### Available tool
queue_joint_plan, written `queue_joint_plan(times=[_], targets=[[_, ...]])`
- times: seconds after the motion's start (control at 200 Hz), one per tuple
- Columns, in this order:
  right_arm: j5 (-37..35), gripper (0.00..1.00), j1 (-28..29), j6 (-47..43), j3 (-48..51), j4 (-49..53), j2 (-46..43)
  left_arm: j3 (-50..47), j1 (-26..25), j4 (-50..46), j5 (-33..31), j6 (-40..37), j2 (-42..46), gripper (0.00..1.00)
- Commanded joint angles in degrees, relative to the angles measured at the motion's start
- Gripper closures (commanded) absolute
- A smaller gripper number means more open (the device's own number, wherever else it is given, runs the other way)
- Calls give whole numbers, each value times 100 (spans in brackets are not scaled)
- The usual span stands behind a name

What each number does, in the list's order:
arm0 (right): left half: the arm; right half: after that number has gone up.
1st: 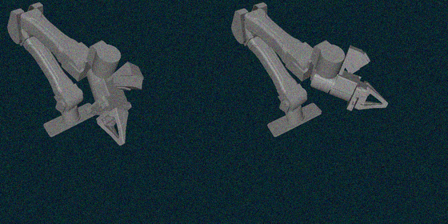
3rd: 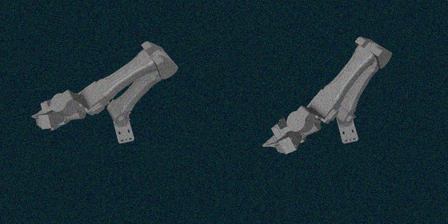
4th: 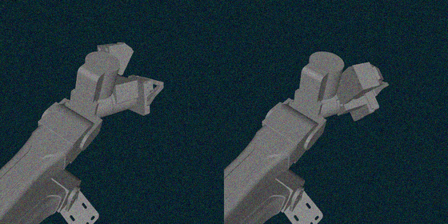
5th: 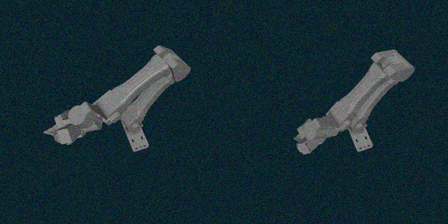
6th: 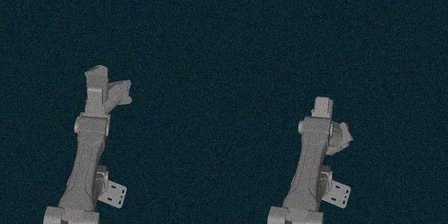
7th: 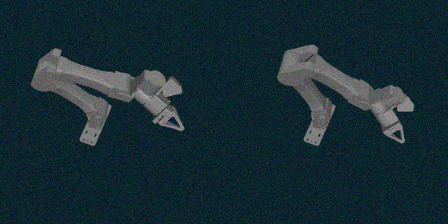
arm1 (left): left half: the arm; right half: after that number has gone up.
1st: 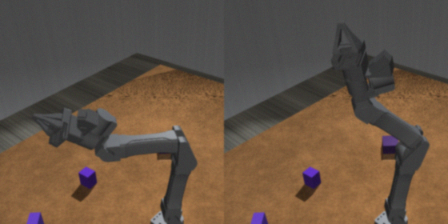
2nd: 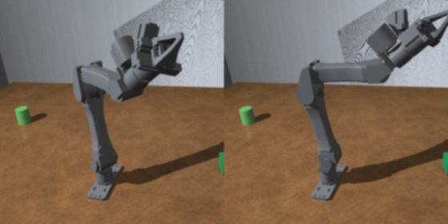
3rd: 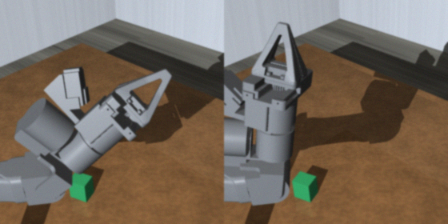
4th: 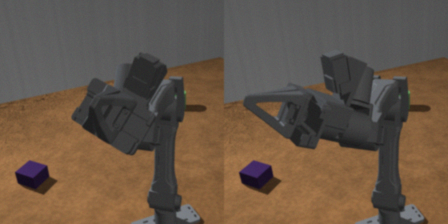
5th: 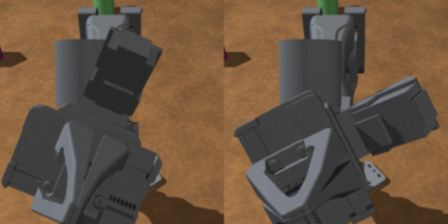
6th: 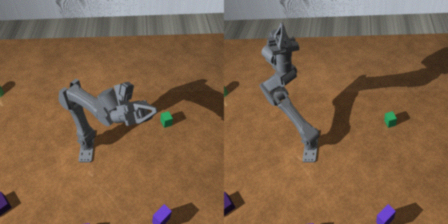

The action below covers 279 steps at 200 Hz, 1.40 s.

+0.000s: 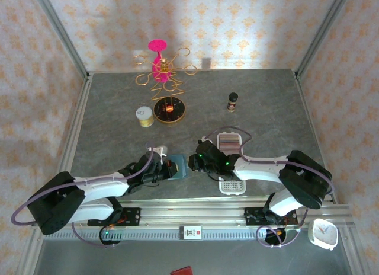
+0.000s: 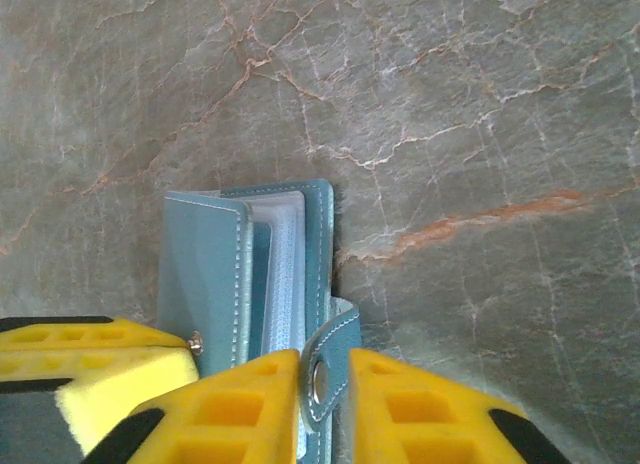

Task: Put the credit cards into the card holder

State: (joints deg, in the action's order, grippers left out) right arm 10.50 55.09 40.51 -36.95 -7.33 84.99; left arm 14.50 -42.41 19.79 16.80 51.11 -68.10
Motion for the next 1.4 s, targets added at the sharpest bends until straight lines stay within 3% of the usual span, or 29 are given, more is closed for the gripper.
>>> queue_joint_plan(times=[0.0, 0.541, 0.971, 1.251, 1.391], targets=[[-161, 84, 19, -43, -98, 94, -131, -67, -60, -428, -261, -56, 184, 100], [-176, 84, 16, -104, -88, 153, -247, -209, -144, -421, -306, 22, 161, 100], [130, 70, 19, -249, -158, -1, -232, -215, -158, -373, -348, 30, 9, 100], [211, 70, 19, -356, -361, 50, 72, -224, -154, -404, -379, 54, -1, 100], [146, 74, 19, -402, -462, 187, 189, -228, -162, -433, -388, 56, 16, 100]])
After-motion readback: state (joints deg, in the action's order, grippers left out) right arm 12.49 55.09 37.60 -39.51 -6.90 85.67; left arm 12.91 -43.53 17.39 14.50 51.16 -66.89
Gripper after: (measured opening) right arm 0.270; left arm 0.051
